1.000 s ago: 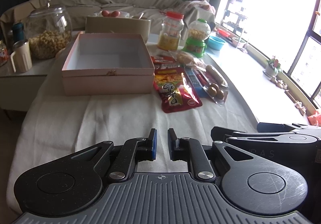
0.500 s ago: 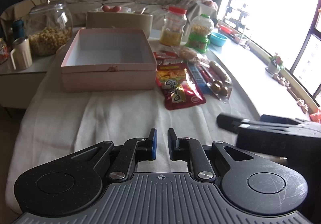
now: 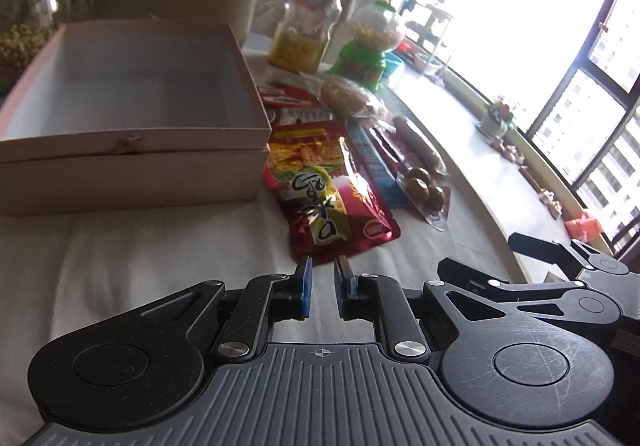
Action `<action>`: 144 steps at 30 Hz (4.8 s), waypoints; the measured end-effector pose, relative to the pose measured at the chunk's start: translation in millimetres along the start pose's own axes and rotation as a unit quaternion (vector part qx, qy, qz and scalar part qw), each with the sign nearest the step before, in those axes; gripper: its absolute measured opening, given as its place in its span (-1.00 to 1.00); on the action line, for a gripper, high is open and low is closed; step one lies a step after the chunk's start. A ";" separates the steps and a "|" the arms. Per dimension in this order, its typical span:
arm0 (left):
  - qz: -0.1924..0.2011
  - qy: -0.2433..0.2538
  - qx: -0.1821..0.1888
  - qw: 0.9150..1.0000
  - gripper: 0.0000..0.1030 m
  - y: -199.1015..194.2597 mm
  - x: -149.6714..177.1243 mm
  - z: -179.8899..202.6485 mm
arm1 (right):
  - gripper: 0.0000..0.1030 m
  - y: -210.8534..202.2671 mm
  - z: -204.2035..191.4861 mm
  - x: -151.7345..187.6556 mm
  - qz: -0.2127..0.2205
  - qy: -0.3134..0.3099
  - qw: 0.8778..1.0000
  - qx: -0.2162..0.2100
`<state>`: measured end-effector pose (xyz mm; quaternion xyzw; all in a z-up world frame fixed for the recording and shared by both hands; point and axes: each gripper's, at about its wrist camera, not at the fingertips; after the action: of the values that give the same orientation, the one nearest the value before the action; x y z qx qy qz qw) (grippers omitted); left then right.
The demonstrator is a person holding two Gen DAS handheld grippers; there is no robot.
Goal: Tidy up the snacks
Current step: 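Grasp the red snack bag with the left gripper and lift it, then carry the red snack bag toward the pink box while the right gripper grasps the yellow candy tray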
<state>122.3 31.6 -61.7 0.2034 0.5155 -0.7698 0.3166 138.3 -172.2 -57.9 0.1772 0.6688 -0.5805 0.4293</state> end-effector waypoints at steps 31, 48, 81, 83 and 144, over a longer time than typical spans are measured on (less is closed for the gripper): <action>-0.001 -0.091 0.057 0.994 -0.73 53.5 -34.8 -52.2 | 0.11 39.6 -13.6 -21.5 0.019 -0.025 0.992 -0.122; 0.006 -0.032 0.104 0.994 -0.64 56.6 -35.3 -17.9 | 0.19 28.4 -2.6 4.0 -0.010 0.009 0.986 -0.168; -0.006 -0.051 0.146 0.988 -0.36 60.0 -43.1 -23.8 | 0.20 47.1 14.6 4.0 0.021 0.073 0.995 -0.060; 0.000 -0.037 0.172 0.984 -0.37 50.1 -43.2 -15.2 | 0.20 42.6 18.1 8.0 0.021 0.080 0.995 -0.061; 0.049 -0.031 0.051 0.997 -0.52 -73.1 59.7 -41.5 | 0.27 -0.4 -46.2 33.8 -0.003 -0.032 0.995 -0.096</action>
<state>28.0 72.9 -67.3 0.2201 0.4551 -0.7845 0.3592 101.8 -138.3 -86.0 0.1145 0.7083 -0.5199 0.4636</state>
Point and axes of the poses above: each gripper's, at about its wrist camera, not at the fingertips, and y roughly the way its jaws point, z to its right, x to its underside, and after that the axes turned 4 degrees about -y, right-handed
